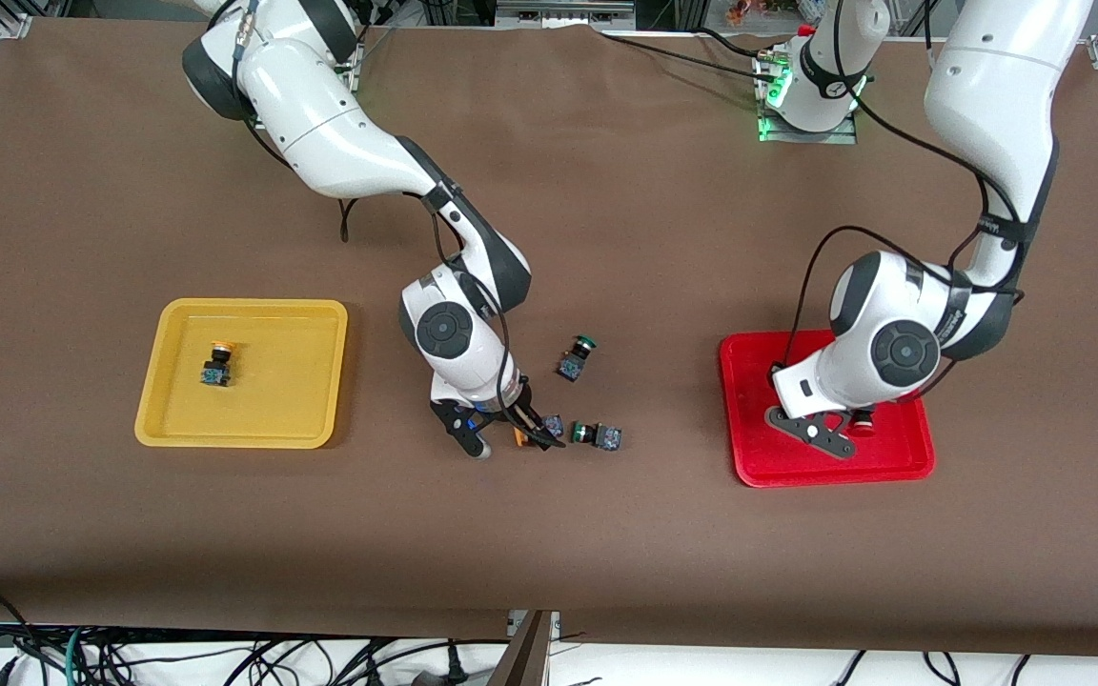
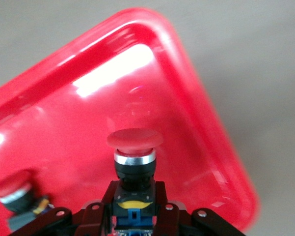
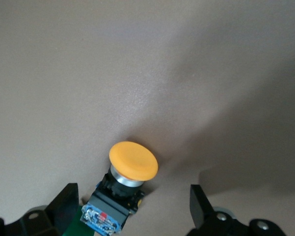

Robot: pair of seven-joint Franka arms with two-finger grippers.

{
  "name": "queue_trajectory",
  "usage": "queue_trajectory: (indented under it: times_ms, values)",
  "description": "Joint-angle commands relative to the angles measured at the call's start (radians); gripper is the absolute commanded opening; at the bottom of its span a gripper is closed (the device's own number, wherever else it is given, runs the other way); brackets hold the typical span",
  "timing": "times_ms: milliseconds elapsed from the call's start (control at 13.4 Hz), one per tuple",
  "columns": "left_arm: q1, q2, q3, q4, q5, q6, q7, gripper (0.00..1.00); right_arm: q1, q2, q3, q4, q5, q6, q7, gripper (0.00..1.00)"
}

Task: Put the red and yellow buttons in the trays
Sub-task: 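Carry the red button to the red tray while the right gripper grasps yellow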

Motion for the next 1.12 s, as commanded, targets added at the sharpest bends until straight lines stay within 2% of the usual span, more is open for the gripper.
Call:
queue_trajectory:
  times_ms: [0, 298, 447, 522, 596, 671, 820, 969, 1043]
  values:
    - [0.010, 0.059, 0.016, 0.049, 0.064, 0.052, 0.001, 0.00, 0.015, 0.031, -0.010, 0.052, 0.002, 0.005, 0.021, 1.00]
    - [0.010, 0.092, 0.016, 0.043, 0.064, 0.068, -0.001, 0.11, 0.024, 0.046, -0.013, 0.052, 0.002, 0.017, 0.018, 1.00]
    - [0.010, 0.092, 0.016, 0.043, 0.064, 0.068, -0.001, 0.32, 0.024, 0.051, -0.014, 0.052, 0.002, 0.023, 0.014, 0.99]
    - [0.010, 0.092, 0.016, 0.045, 0.064, 0.066, -0.002, 0.67, 0.024, 0.052, -0.013, 0.052, 0.002, 0.028, 0.011, 0.88]
    - [0.012, 0.089, 0.016, 0.046, 0.062, 0.066, -0.002, 1.00, 0.024, 0.052, -0.013, 0.052, 0.002, 0.028, 0.008, 0.71]
    - [0.015, 0.086, 0.016, 0.051, 0.064, 0.062, 0.001, 1.00, 0.024, 0.052, -0.013, 0.052, 0.002, 0.028, 0.004, 0.51]
    - [0.015, 0.066, 0.015, 0.055, 0.055, 0.051, -0.004, 1.00, 0.024, 0.052, -0.013, 0.052, 0.002, 0.024, 0.001, 0.22]
    - [0.015, 0.015, 0.013, 0.061, 0.047, -0.019, -0.004, 1.00, 0.024, 0.043, -0.013, 0.050, -0.007, 0.011, 0.000, 0.00]
    - [0.015, -0.020, 0.012, 0.065, 0.045, -0.057, -0.004, 1.00, 0.024, 0.037, -0.014, 0.050, -0.021, -0.019, -0.003, 0.00]
